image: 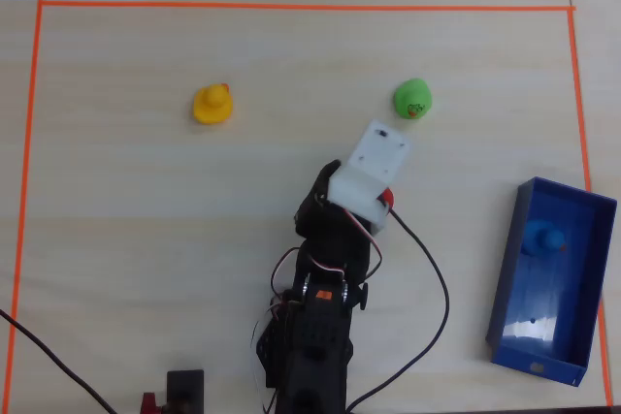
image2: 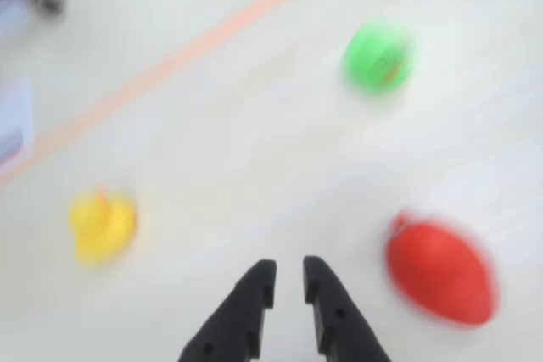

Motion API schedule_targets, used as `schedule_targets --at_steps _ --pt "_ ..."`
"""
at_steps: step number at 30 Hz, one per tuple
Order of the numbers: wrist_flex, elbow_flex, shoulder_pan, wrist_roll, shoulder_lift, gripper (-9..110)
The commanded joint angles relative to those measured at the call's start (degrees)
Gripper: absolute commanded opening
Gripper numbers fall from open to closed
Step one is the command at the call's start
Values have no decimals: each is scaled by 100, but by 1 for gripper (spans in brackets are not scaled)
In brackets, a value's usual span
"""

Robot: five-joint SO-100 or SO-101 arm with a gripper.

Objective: Grasp blue duck and put it into box.

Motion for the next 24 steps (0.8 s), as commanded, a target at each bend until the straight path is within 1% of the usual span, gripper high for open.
schedule_targets --at_steps 1,8,14,24 --pt "483 914 -413 -158 800 0" --pt "1327 1819 -431 -817 800 0" --pt "2197 1819 -694 -826 800 0" --pt "2197 1819 -721 -809 800 0"
